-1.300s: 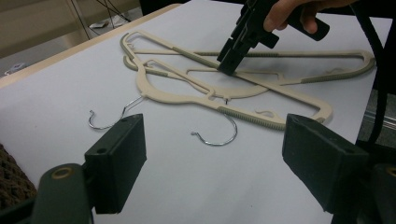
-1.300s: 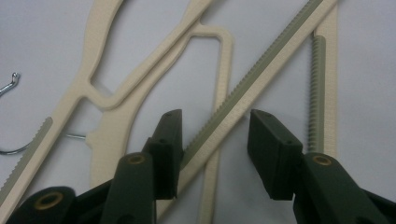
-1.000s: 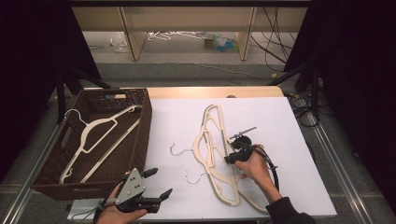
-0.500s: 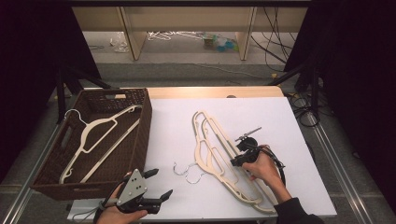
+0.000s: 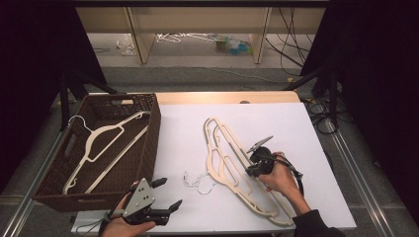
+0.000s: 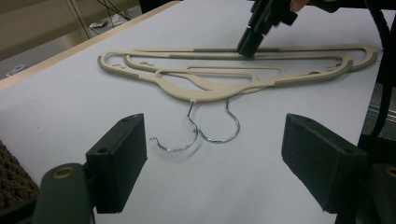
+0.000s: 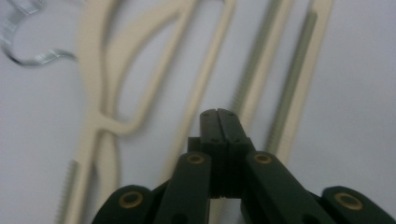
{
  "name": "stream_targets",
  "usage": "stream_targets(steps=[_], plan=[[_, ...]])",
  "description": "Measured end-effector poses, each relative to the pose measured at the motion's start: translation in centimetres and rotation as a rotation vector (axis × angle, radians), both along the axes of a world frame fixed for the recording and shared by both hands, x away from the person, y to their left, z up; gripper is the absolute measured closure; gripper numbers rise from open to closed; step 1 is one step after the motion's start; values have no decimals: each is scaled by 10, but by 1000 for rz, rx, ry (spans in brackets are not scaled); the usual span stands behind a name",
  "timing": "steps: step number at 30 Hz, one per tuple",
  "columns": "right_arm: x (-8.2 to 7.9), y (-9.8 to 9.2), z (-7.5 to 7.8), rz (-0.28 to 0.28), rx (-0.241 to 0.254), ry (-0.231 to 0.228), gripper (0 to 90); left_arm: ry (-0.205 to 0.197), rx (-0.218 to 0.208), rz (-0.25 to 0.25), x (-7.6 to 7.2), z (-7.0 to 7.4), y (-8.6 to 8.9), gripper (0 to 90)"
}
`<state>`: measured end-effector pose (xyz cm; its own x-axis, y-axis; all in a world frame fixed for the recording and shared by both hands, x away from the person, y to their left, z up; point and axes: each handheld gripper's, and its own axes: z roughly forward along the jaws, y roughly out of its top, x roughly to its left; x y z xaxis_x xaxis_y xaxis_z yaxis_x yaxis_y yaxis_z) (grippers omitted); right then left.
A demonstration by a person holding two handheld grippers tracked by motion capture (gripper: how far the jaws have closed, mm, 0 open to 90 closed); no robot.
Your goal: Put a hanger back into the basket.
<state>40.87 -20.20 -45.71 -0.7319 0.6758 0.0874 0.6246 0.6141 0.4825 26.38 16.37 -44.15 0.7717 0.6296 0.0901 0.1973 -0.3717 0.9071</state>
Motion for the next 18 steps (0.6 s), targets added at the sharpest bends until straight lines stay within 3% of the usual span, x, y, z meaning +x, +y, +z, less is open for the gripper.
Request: stream_targets(steps=[1,2,6,9,11,16,17,18], plan=[[-1,-1,4,12,-13,11,900,10,-11,2,0,-1,-1,223],[-2,-3,4,16,-32,29,900,2,9,-2,1,-1,0,223],[-4,-5,4,4,-21,15,869,7,3,0,0,-1,-1,222],[-11,2,12,3,20,17,721,6,7,-6,0,-1,-1,223],[-23,12,13,33,17,12,638,5,18,-12,1,-1,-1,222],[-42,25,9,76,5,20,576,7,10,-3,0,-1,0,223],[-49,30,6,101,-39,11,555,3,15,-6,0,-1,0,223],[-49,30,6,101,-39,11,555,-1,20,-11,0,-1,0,223]])
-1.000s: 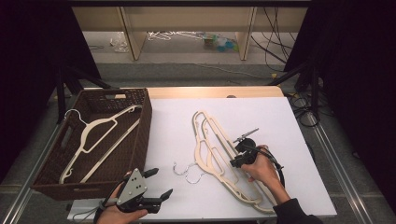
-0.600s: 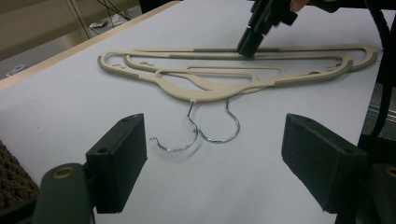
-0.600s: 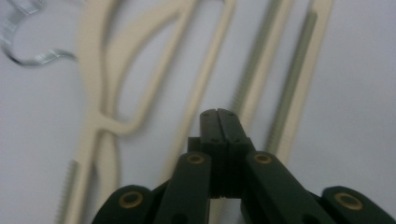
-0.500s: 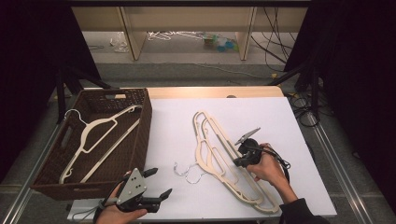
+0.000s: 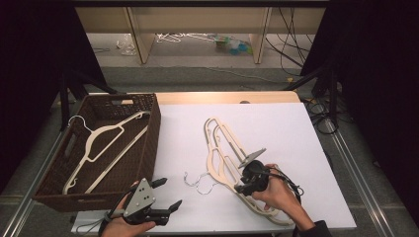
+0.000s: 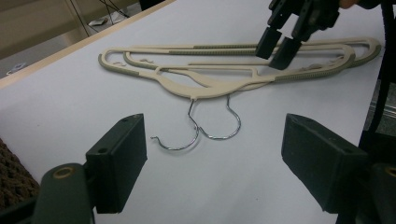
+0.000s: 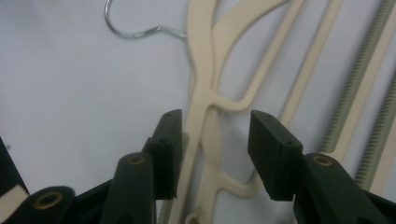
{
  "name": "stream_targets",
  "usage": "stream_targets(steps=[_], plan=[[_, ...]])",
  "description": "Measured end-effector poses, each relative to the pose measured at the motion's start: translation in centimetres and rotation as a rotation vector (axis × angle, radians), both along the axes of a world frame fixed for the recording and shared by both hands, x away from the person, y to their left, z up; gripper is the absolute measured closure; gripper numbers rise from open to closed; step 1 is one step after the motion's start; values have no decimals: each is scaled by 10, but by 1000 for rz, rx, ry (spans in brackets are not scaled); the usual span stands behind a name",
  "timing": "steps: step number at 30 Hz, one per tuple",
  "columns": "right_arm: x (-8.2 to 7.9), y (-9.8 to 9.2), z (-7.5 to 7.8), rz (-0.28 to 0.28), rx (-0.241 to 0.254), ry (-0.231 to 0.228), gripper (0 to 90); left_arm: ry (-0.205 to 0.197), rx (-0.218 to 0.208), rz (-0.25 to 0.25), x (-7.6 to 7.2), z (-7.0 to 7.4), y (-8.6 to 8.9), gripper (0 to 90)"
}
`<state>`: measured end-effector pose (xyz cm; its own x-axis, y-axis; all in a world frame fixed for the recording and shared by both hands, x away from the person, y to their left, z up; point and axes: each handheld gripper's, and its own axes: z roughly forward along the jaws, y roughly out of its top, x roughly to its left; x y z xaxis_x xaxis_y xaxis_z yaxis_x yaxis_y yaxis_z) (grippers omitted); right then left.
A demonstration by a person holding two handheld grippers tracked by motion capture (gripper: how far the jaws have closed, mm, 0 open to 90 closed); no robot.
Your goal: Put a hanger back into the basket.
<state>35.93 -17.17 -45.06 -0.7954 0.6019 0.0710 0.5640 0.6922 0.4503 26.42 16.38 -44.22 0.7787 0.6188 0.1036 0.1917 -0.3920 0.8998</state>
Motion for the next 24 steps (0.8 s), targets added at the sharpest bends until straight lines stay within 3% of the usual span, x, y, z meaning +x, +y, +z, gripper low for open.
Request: stream_targets(steps=[5,6,10,17,20,24], plan=[[-14,12,-4,56,-78,-10,598,1,1,-1,0,0,0,222],[-16,13,-8,58,-71,19,629,4,-2,1,0,0,-1,222],[-19,13,-12,57,-64,51,669,11,1,10,0,0,0,222],[-22,18,-12,33,-100,23,687,15,-2,8,0,-1,-2,222],[-24,18,-12,22,-109,11,734,14,-2,3,-1,-1,-2,222],[-22,16,-11,17,-108,28,768,11,-2,0,0,-1,0,223]])
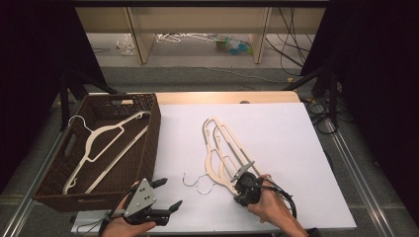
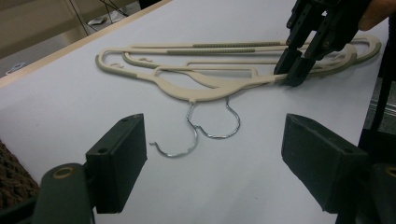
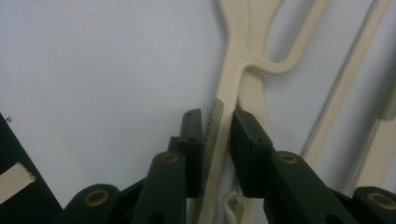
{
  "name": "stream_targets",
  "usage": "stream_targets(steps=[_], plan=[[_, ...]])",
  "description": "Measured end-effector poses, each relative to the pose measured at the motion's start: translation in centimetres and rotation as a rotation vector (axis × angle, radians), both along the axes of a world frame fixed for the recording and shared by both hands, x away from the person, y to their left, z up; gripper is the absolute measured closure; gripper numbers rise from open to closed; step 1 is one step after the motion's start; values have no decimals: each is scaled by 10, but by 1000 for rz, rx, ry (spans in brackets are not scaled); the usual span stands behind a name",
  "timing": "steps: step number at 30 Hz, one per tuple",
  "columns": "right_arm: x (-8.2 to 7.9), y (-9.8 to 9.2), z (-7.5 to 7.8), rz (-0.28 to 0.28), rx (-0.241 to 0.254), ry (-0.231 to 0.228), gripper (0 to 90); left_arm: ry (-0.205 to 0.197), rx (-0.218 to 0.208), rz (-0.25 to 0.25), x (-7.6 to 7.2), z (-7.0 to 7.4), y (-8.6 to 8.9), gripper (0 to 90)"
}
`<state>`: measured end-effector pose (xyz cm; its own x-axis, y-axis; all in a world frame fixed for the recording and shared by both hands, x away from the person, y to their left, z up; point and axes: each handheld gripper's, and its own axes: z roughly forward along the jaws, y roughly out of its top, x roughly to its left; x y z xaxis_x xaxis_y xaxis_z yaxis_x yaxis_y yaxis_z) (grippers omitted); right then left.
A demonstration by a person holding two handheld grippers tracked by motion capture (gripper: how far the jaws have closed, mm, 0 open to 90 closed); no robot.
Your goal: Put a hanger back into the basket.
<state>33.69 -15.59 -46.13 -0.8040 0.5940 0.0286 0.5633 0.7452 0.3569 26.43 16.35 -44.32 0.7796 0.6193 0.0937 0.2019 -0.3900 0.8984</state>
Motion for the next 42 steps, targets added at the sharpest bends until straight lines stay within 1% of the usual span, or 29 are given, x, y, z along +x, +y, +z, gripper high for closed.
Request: stream_targets(steps=[1,2,3,4,7,11,12,14,15,16,17,18,19,21,22,24,26,27,29,30,31,32,33,34,36,38,39,40,42], plan=[[1,-4,1,2,-3,12,799,1,-2,9,0,0,0,223],[1,-4,1,2,-3,12,799,1,-2,9,0,0,0,223],[1,-8,2,38,8,43,799,1,-5,12,1,0,0,223],[1,-8,2,38,8,43,799,1,-5,12,1,0,0,223],[1,-11,4,84,-5,36,800,2,-6,10,1,0,0,224],[0,-20,14,113,6,51,801,-16,21,11,5,-1,-3,227],[0,-22,16,127,4,51,801,-19,38,9,7,-1,-4,241],[-2,-27,21,140,1,57,800,-22,48,7,13,-2,-10,269],[-2,-29,23,147,1,57,800,-22,48,7,13,-2,-10,268],[-2,-30,26,152,-2,57,800,-24,61,0,20,-3,-17,269],[-2,-30,26,152,-2,57,800,-24,61,0,20,-3,-17,271],[-3,-33,33,164,1,58,800,-26,79,-7,24,-5,-22,278],[-3,-33,33,164,1,58,800,-30,102,-20,28,-7,-26,278],[-4,-37,42,169,6,56,798,-31,161,-38,36,-10,-33,270],[-4,-37,42,169,6,56,798,-29,161,-41,38,-12,-37,270],[-5,-40,47,165,16,51,798,-36,239,-64,48,-18,-47,269],[-6,-41,50,169,17,51,798,-43,268,-80,53,-21,-54,270],[-7,-41,51,169,16,48,798,-43,268,-80,53,-21,-54,274],[-7,-41,52,171,17,49,798,-78,330,-115,59,-23,-62,307],[-7,-41,52,171,17,49,798,-78,330,-115,59,-23,-62,323],[-7,-41,52,171,17,50,798,-101,357,-134,62,-23,-65,323],[-8,-41,52,167,10,47,798,-110,360,-138,63,-24,-67,328],[-8,-41,53,168,7,50,798,-109,380,-154,67,-25,-71,333],[-8,-41,53,173,7,46,798,-109,380,-154,67,-25,-71,337],[-8,-41,54,174,8,47,798,-130,412,-173,70,-26,-76,346],[-8,-42,55,174,12,51,798,-132,423,-203,71,-29,-81,347],[-8,-42,55,174,12,51,798,-132,423,-203,71,-29,-81,345],[-8,-43,55,177,13,45,798,-147,444,-208,72,-30,-83,341],[-8,-43,55,178,15,44,798,-155,455,-215,73,-32,-86,339]])
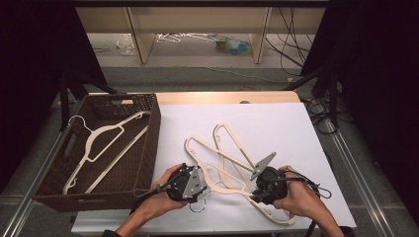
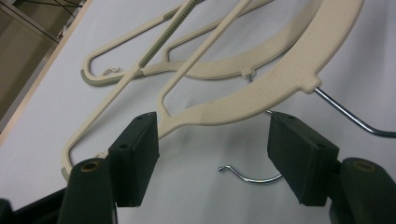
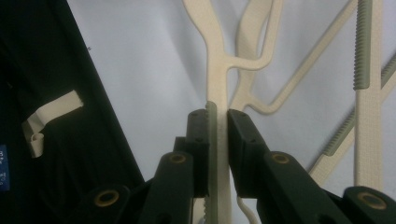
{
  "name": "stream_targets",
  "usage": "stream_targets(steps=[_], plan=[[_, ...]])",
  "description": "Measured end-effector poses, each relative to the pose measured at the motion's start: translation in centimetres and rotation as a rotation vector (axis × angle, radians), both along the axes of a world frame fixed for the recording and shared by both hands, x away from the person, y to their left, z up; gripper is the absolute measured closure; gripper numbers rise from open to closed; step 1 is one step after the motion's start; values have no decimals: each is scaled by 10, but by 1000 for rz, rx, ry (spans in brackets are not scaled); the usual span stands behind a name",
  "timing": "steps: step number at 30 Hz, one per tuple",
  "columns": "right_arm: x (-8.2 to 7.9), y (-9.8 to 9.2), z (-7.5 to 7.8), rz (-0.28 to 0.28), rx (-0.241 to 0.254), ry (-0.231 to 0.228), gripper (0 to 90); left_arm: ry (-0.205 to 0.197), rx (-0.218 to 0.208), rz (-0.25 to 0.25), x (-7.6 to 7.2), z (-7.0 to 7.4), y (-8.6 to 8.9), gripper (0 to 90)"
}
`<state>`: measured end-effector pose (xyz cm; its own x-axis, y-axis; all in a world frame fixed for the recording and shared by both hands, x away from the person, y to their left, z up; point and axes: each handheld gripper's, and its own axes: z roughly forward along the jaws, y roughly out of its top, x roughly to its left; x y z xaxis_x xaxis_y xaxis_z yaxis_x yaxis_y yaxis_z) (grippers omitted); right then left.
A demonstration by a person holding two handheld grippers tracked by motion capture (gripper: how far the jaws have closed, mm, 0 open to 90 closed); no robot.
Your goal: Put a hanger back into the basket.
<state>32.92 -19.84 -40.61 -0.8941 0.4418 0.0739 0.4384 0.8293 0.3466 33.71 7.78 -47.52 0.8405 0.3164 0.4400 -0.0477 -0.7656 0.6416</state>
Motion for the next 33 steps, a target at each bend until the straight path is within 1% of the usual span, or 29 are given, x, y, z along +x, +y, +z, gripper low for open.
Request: stream_targets(steps=[1,2,3,4,5,6,8,9,10,11,12,13,14,15,16,17,18,19,20,22,25,26,27,28,29,30,31,32,33], plan=[[0,0,0,0,0,0,798,0,0,0,0,0,0,338],[0,0,0,0,-1,2,798,-24,33,-4,1,-2,-4,338],[0,0,0,0,-1,0,798,-30,50,-12,1,-3,-6,338],[0,0,0,0,-1,0,798,-30,50,-12,1,-3,-6,338],[0,0,0,3,2,1,798,-43,56,-26,1,-4,-11,340],[0,0,0,3,2,1,798,-43,56,-26,1,-4,-11,343],[0,0,0,9,8,4,798,-82,86,-49,0,-1,-17,349],[1,0,0,15,8,7,797,-83,103,-70,0,-1,-18,363],[1,-1,-1,17,7,4,797,-97,115,-92,0,0,-20,393],[1,-1,-1,17,7,4,797,-97,115,-92,0,0,-20,416],[2,-2,-2,25,13,7,797,-113,128,-140,-2,0,-22,434],[3,-3,-3,32,19,8,797,-105,129,-180,-2,-1,-23,471],[3,-3,-3,32,19,8,797,-105,129,-180,-2,-1,-23,494],[4,-5,-3,36,23,9,797,-99,138,-204,-3,0,-24,533],[5,-6,-4,41,27,11,797,-107,172,-245,-6,1,-25,581],[5,-6,-5,42,30,5,797,-119,177,-254,-7,0,-25,607],[5,-6,-5,42,30,5,797,-119,177,-254,-7,0,-25,619],[6,-7,-5,44,30,9,797,-132,186,-271,-7,0,-26,619],[6,-8,-5,52,37,13,796,-130,200,-296,-8,0,-26,645],[6,-9,-5,56,37,15,796,-131,204,-306,-8,1,-26,661],[7,-11,-6,57,46,18,791,-151,212,-337,-9,8,-25,683],[8,-12,-5,51,53,1,747,-152,213,-355,-9,12,-25,709],[8,-13,-5,49,58,4,731,-154,212,-362,-9,14,-26,720],[8,-13,-5,49,58,4,731,-154,212,-362,-9,14,-26,728],[8,-14,-2,46,63,-12,694,-158,217,-363,-10,15,-26,728],[7,-15,1,32,68,-27,643,-176,224,-364,-11,15,-27,738],[6,-17,9,18,80,-56,604,-178,229,-365,-12,17,-27,753],[6,-17,9,18,80,-56,604,-176,225,-356,-12,18,-27,753],[5,-18,12,17,87,-67,580,-189,219,-353,-12,21,-28,757]])
